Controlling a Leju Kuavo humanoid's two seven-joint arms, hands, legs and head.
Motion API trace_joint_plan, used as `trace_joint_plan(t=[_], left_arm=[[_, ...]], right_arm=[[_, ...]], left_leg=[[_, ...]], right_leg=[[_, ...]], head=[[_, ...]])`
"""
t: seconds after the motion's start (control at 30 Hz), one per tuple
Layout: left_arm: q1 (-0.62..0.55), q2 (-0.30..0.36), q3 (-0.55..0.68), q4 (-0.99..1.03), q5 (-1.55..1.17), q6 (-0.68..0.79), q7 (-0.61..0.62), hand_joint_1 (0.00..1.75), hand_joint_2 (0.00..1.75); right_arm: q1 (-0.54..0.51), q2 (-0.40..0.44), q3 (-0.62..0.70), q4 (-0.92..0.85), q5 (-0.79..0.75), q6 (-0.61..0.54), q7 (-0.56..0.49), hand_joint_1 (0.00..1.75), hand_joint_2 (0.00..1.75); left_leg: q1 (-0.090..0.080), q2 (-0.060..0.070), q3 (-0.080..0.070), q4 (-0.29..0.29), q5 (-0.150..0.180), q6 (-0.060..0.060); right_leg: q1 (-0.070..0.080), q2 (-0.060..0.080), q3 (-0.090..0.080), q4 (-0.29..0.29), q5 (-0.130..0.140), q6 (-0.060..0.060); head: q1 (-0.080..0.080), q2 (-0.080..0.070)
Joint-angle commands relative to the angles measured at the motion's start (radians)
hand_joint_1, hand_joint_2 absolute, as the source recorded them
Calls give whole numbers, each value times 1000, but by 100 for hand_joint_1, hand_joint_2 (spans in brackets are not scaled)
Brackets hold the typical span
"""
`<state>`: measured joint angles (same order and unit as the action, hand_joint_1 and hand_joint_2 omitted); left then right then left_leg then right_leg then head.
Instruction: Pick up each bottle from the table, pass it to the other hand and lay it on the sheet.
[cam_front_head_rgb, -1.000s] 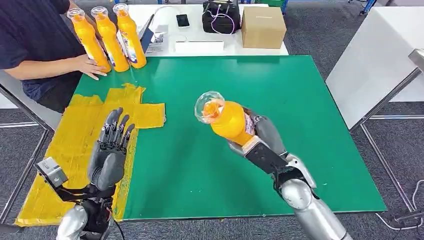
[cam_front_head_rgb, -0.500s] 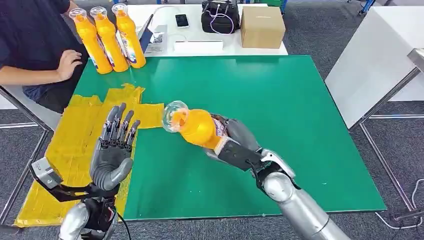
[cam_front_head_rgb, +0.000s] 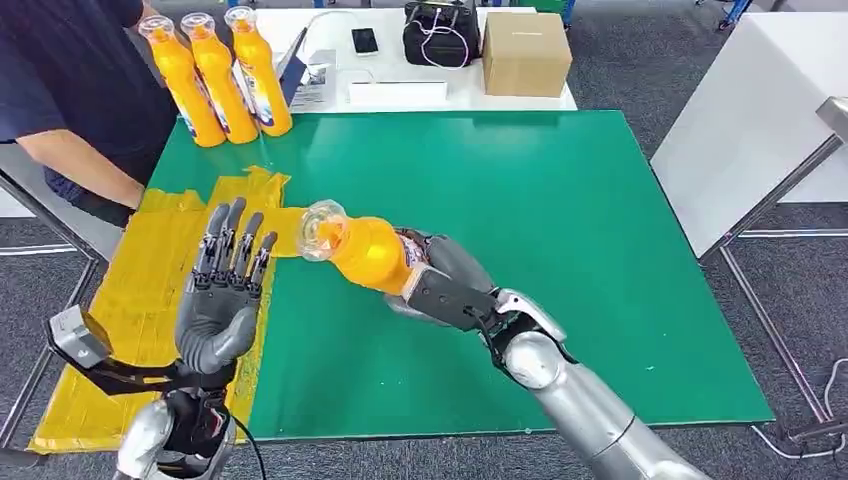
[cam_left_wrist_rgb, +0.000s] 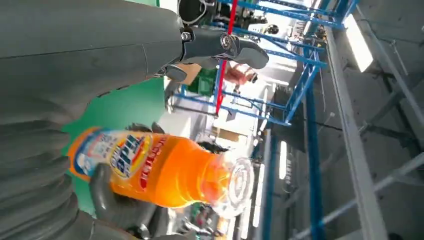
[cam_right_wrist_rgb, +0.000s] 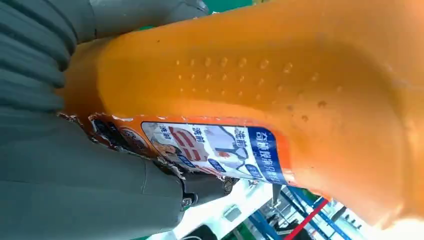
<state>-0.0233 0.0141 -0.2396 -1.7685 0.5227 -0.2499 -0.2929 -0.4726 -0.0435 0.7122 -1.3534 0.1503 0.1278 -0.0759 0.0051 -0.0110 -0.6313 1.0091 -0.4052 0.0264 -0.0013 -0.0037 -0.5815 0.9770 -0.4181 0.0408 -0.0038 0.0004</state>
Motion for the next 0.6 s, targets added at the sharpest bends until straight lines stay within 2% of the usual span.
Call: trace_joint_plan(t=[0.03, 0.5, 0.6], left_arm=[[-28, -36, 44, 37, 73, 14, 43, 0, 175], [-31, -36, 54, 70, 59, 49, 47, 0, 175], [-44, -8, 29, 93, 11, 45, 39, 0, 175]], right_arm=[[-74, 42, 36, 124, -38, -11, -6, 175, 175], [-81, 37, 106, 108, -93, 49, 3, 175, 175], [-87, 24, 118, 119, -160, 100, 2, 175, 175]], left_leg=[[0, 2, 3, 0, -1, -1], [0, 1, 3, 0, -1, -1], [0, 1, 3, -1, -1, -1]], right_leg=[[0, 2, 2, 0, -1, -1], [0, 1, 2, 0, -1, 0], [0, 0, 3, 0, -1, -1]], head=[[0, 0], [0, 0], [0, 0]])
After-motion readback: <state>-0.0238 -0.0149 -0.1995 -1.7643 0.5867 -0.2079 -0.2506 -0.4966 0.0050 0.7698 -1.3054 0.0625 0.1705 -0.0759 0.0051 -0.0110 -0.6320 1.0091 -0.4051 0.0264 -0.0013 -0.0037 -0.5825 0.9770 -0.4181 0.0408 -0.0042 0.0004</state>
